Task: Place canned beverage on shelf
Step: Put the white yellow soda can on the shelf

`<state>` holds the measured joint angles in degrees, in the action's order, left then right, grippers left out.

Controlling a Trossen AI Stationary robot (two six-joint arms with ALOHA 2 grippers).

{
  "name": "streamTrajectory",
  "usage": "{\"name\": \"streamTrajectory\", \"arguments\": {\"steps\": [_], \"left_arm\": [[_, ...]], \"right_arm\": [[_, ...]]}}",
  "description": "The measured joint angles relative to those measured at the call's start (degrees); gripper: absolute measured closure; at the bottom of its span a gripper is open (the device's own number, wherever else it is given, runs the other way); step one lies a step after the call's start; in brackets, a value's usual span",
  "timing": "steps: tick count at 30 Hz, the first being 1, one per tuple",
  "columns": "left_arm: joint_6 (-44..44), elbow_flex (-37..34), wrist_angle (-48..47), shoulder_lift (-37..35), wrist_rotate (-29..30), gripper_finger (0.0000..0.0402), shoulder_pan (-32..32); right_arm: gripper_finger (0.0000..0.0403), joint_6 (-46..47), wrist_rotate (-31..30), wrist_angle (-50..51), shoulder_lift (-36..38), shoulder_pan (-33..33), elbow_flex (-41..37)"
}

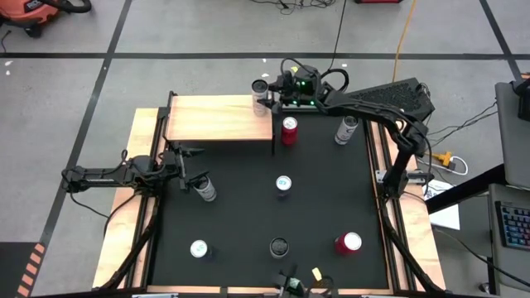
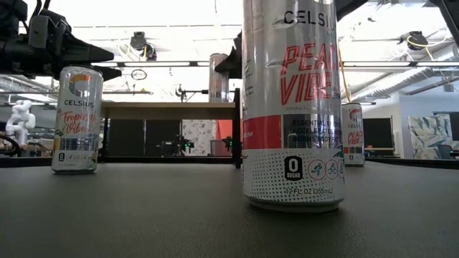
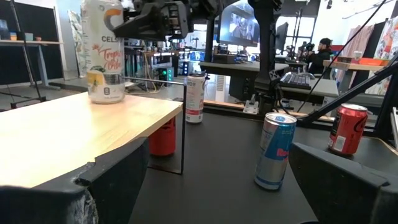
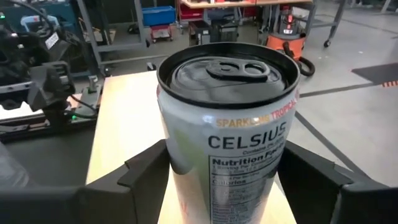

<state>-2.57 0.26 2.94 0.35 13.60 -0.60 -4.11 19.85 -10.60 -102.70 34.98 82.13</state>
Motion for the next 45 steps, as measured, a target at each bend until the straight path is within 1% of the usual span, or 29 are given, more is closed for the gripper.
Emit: {"name": "streamTrajectory", "arguments": {"steps": [4,10,14,20,27,45], "left_arm": [[0.00,0.01,0.00,0.02,0.00,0.0013,-0.01],[0.00,-0.01,0.00,0.02,-0.02,0.0013,0.00],[0.00,-0.01,0.00,0.02,-0.02,0.0013,-0.02],[-0.01,0.00,-0.02,0.02,-0.02,0.0013,-0.01],[-0.02,0.02,-0.02,0.02,-0.03,0.0013,-0.02],[-0.02,0.00,-0.02,0.02,-0.04,0.0013,-0.01]], "right_arm": [[0.0154,0.44,0.14,-2.49,-1.18,0.65,0.06],[0.0154,0.37,0.24,-2.73,-1.19,1.87,0.11],[0.0154,2.16,4.45,-2.78,-1.19,2.70,0.11],[0.0154,3.28,6.05,-2.88,-1.19,2.59,0.11],[0.0154,3.39,5.95,-2.87,-1.19,2.58,0.11],[0.0154,-1.67,5.69,-2.87,-1.19,2.93,0.11]]}}
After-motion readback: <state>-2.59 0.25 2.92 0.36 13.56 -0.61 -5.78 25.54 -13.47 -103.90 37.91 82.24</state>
